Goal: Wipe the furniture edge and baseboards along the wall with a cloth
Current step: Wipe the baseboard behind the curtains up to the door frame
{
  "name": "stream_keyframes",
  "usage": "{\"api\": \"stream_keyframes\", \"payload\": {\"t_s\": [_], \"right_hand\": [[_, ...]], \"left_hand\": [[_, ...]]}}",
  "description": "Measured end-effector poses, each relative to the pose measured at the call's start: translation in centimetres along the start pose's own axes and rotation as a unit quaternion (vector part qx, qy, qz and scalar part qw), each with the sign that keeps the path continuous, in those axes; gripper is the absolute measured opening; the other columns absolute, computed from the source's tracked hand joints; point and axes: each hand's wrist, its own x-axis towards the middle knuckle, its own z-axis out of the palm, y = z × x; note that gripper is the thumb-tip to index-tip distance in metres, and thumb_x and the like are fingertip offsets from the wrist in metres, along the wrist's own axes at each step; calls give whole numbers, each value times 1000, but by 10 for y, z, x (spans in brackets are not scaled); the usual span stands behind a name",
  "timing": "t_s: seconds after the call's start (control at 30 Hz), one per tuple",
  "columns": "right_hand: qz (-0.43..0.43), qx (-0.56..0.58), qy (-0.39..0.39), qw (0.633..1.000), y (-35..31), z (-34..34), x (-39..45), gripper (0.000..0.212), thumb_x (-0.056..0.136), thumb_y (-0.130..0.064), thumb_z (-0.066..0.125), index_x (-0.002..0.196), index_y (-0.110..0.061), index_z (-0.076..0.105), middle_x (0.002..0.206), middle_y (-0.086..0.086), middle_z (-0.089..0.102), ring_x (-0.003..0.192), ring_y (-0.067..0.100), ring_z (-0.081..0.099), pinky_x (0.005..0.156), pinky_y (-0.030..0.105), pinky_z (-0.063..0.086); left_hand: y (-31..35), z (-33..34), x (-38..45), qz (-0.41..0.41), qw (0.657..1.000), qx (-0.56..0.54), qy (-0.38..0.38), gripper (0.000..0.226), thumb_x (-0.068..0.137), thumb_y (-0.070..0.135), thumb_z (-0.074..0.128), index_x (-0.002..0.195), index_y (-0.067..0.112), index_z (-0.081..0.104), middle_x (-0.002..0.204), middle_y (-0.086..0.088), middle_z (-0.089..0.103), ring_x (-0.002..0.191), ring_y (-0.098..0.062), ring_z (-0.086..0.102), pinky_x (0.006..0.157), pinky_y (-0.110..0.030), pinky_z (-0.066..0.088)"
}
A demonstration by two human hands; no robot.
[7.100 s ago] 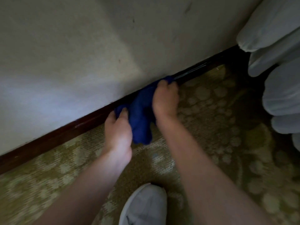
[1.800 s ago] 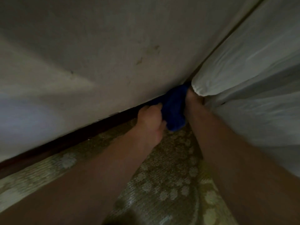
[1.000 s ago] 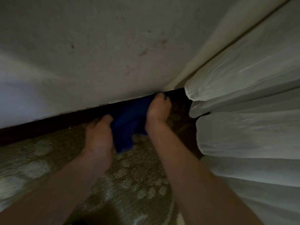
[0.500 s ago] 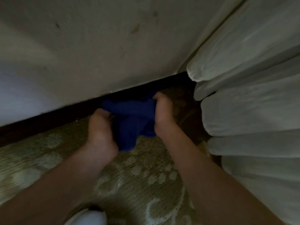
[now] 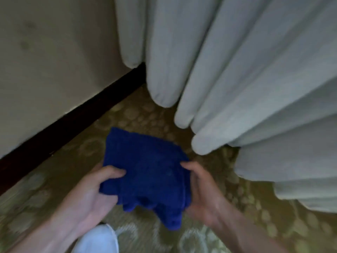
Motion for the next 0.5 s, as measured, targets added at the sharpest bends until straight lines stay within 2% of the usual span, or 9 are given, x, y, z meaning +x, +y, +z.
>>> {"api": "stream_keyframes", "payload": {"t_s": [0.03, 0.07, 0.13, 0.17, 0.23, 0.3, 0.37, 0.43, 0.5], "right_hand": [[8, 1, 26, 1000, 9, -8, -5, 38, 87, -28, 57, 117, -8, 70, 114, 18, 71, 96, 32, 70, 80, 41, 55], [5, 3, 48, 999, 17, -14, -11, 41, 85, -29, 63, 119, -8, 68, 115, 20, 71, 99, 33, 70, 79, 41, 57], [-36, 19, 85, 996, 30, -27, -21, 40, 80, -15, 71, 119, -7, 66, 111, 23, 71, 100, 35, 70, 78, 43, 58], [-65, 24, 93, 993, 34, -33, -27, 39, 78, -6, 72, 117, -6, 66, 110, 23, 71, 99, 36, 70, 78, 44, 58], [-108, 70, 72, 989, 37, -43, -48, 38, 72, 4, 64, 109, -5, 70, 108, 24, 72, 94, 36, 71, 72, 42, 60], [-127, 145, 47, 980, 37, -55, -69, 39, 71, 13, 53, 103, 1, 72, 107, 28, 70, 87, 36, 72, 65, 39, 60], [-129, 212, 17, 969, 38, -63, -88, 47, 69, 11, 50, 113, 9, 66, 114, 33, 66, 91, 40, 70, 70, 43, 61], [-135, 260, 14, 956, 41, -74, -98, 51, 66, 10, 53, 116, 13, 61, 117, 35, 64, 94, 43, 70, 72, 48, 60], [-161, 294, 30, 942, 37, -87, -107, 53, 53, 10, 63, 106, 17, 66, 115, 36, 64, 92, 45, 70, 71, 51, 60]], "left_hand": [[-6, 6, -2, -32, 999, 15, -17, 51, 57, 31, 82, 99, 3, 76, 102, -16, 74, 80, -23, 74, 61, -32, 59], [-10, 13, -2, -61, 997, 34, -21, 44, 67, 43, 74, 93, 7, 79, 98, -13, 75, 78, -20, 74, 65, -33, 57], [-20, 24, -2, -93, 992, 79, 19, 38, 88, 41, 52, 96, 12, 75, 90, -7, 77, 70, -14, 74, 69, -33, 47], [-26, 29, -2, -97, 990, 98, 40, 32, 90, 35, 50, 101, 13, 71, 89, -5, 77, 69, -14, 74, 67, -33, 47], [-35, 32, -4, -96, 986, 128, 37, 37, 75, 32, 67, 106, 13, 67, 95, -10, 77, 72, -20, 75, 57, -34, 56], [-40, 37, -7, -91, 979, 179, 20, 74, 42, 28, 91, 108, 7, 67, 100, -17, 75, 78, -28, 75, 51, -32, 58], [-44, 55, -10, -101, 961, 255, -14, 72, 47, 10, 89, 114, 8, 63, 100, -16, 75, 84, -30, 74, 58, -34, 60], [-48, 82, -9, -80, 917, 388, -38, 65, 59, 8, 80, 120, 20, 61, 103, -6, 75, 91, -25, 73, 75, -39, 58], [-49, 108, -5, -21, 827, 555, -85, 62, 56, 29, 74, 115, 38, 56, 108, 6, 71, 97, -15, 69, 88, -40, 55]]}}
